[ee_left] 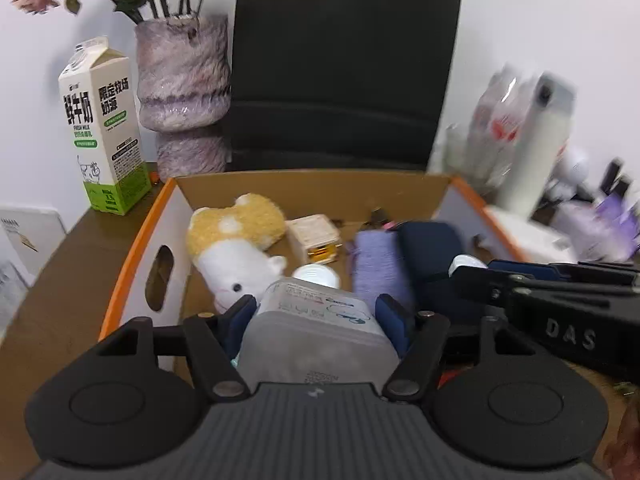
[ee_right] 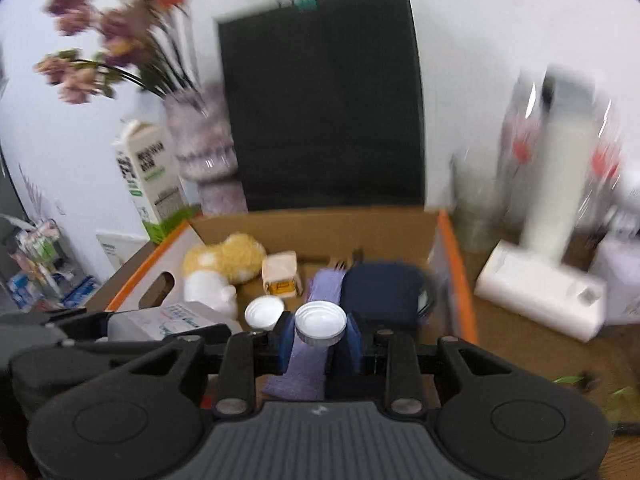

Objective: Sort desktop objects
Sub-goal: 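Carry the cotton-bud box into the box with the left tool while the right tool drops the cap, then move both tools back over the table toward the red rose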

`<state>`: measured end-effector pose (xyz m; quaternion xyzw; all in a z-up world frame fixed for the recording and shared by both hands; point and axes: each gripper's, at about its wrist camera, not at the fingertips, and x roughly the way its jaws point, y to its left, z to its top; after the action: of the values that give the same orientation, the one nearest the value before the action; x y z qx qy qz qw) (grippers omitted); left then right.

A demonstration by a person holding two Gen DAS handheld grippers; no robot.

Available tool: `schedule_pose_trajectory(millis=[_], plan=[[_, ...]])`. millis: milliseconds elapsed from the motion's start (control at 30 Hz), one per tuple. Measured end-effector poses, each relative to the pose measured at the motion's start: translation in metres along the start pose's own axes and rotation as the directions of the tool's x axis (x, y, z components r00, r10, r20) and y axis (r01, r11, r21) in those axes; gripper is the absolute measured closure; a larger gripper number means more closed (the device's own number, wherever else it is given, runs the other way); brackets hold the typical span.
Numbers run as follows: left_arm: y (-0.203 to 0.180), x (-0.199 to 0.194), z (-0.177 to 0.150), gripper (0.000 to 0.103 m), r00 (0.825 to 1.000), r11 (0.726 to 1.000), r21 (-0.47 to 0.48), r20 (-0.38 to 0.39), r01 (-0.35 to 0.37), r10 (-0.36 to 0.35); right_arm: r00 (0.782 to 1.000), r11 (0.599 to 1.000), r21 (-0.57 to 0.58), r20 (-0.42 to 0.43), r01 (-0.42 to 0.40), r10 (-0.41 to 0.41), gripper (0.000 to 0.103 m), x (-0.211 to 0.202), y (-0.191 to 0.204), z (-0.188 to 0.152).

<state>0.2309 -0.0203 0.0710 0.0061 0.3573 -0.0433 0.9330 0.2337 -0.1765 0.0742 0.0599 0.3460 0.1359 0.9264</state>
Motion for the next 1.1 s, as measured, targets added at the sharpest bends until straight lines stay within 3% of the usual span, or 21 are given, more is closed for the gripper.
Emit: schedule_pose_trajectory(millis=[100, 167, 300, 367, 500, 700, 900, 1100], plan=[[-0.007, 0.022, 0.0, 0.035, 0.995, 0.993, 0.068, -0.022, -0.092, 0.094, 0.998, 0.999, 0.039, -0.063, 0.025, -0.023, 0.076, 0.031, -0.003, 0.003], [-0.003, 0.038, -0.003, 0.035, 0.992, 0.991, 0.064, -0.046, -0.114, 0.117, 0.996, 0.998, 0.051, -0.092, 0.025, -0.021, 0.076, 0.044, -0.004, 0.002], [0.013, 0.056, -0.013, 0.035, 0.994, 0.998, -0.01, -0.098, -0.057, 0.056, 0.992, 0.999, 0.023, -0.128, 0.023, -0.02, 0.075, 0.056, 0.004, -0.001], [0.012, 0.06, -0.016, 0.034, 0.993, 0.998, 0.003, -0.106, -0.055, 0.055, 0.988, 1.0, -0.009, -0.156, 0.008, -0.01, 0.076, 0.063, 0.013, -0.003], [0.012, 0.045, -0.009, 0.02, 0.995, 1.0, 0.001, -0.103, -0.003, 0.003, 0.986, 0.999, 0.031, -0.167, 0.011, -0.006, 0.062, 0.066, 0.017, 0.002], [0.019, 0.009, 0.008, 0.003, 0.998, 0.997, -0.064, -0.042, 0.052, -0.055, 0.997, 0.998, 0.065, -0.072, 0.019, -0.015, 0.026, 0.026, 0.014, 0.019], [0.015, -0.022, -0.004, 0.0, 0.997, 0.992, -0.11, -0.04, 0.057, -0.062, 0.997, 0.997, 0.025, -0.031, 0.077, -0.076, 0.022, -0.015, 0.009, 0.012], [-0.001, -0.056, -0.052, 0.0, 0.996, 0.994, -0.08, -0.032, 0.077, -0.08, 0.989, 0.99, -0.027, 0.048, 0.139, -0.138, 0.019, -0.063, 0.001, -0.038]])
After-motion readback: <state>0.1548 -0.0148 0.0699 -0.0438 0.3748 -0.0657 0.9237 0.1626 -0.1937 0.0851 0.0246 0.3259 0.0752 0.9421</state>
